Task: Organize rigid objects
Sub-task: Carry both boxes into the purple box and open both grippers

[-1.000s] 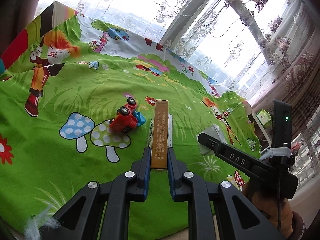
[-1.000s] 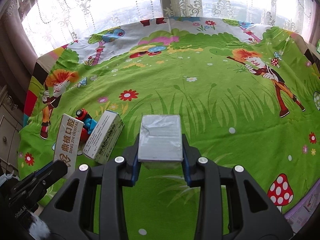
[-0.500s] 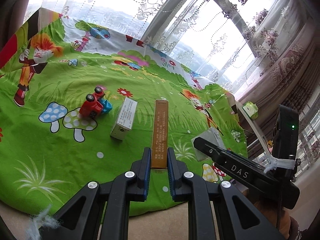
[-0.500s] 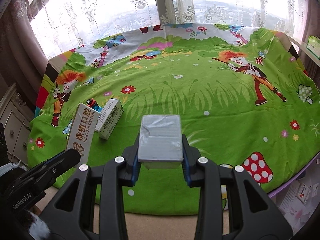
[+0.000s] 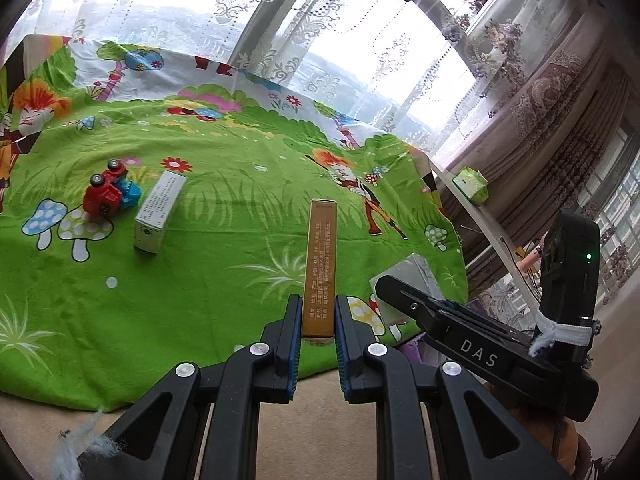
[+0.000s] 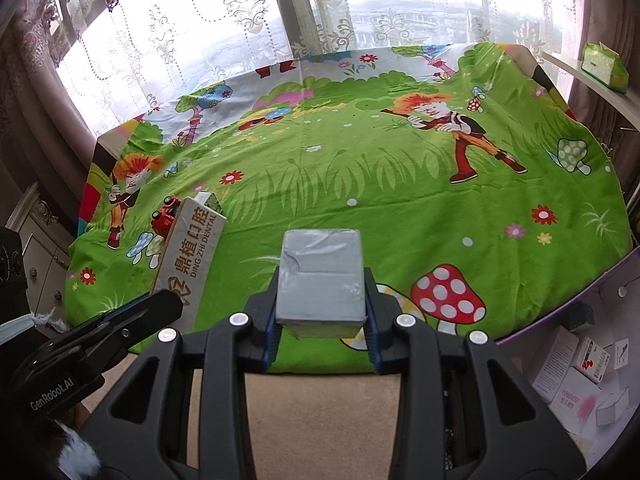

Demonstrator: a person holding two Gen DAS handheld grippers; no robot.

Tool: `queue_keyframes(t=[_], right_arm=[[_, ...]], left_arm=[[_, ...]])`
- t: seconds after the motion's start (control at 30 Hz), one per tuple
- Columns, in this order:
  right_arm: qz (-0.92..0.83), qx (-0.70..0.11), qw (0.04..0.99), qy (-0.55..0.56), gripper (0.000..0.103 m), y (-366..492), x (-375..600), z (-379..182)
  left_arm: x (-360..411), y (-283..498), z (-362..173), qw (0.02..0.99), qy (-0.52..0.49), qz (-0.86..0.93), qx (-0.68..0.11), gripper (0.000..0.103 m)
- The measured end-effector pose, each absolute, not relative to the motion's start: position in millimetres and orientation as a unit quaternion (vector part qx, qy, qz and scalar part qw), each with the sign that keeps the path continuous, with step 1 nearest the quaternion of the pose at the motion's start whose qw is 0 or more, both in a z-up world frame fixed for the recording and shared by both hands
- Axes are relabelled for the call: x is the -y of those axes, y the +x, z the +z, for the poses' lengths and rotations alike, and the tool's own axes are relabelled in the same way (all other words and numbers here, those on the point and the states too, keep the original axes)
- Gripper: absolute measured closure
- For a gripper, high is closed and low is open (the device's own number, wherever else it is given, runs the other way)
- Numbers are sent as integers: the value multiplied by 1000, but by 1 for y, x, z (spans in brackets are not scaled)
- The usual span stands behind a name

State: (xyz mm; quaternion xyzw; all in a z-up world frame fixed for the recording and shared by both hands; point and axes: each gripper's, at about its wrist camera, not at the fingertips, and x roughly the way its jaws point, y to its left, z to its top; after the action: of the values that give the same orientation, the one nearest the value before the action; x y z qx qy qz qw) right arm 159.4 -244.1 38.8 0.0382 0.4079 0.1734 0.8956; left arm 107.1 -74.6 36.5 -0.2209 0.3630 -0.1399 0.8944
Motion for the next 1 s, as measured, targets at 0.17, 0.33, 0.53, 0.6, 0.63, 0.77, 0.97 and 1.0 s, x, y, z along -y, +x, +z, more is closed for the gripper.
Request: queue_keyframes(t=[0.17,0.33,0.53,0.6,0.63,0.77,0.97,1.0], right_arm=[[157,-409,897,55,65,155,275,39],[139,-409,900,67,65,149,305,37],[111,-411,901,86,65,143,345,34],[102,-411,901,92,65,142,358,34],[97,-412,901,94,65,141,365,33],[79,-415,900,108,65,138,390,29],[50,-411,902,125,65,137,423,28],[46,-410,902,126,65,137,427,29]], left_arm=[[102,109,40,890,-206,-164,-372,87],[133,109,43,885,-184,-190,-382,87],[166,111,44,879,-159,-216,-393,87],[176,111,45,878,-151,-224,-396,87],[180,111,45,876,-148,-228,-398,87],[198,111,45,872,-134,-243,-404,87],[224,111,46,866,-116,-263,-409,87],[228,111,46,865,-113,-267,-409,87]])
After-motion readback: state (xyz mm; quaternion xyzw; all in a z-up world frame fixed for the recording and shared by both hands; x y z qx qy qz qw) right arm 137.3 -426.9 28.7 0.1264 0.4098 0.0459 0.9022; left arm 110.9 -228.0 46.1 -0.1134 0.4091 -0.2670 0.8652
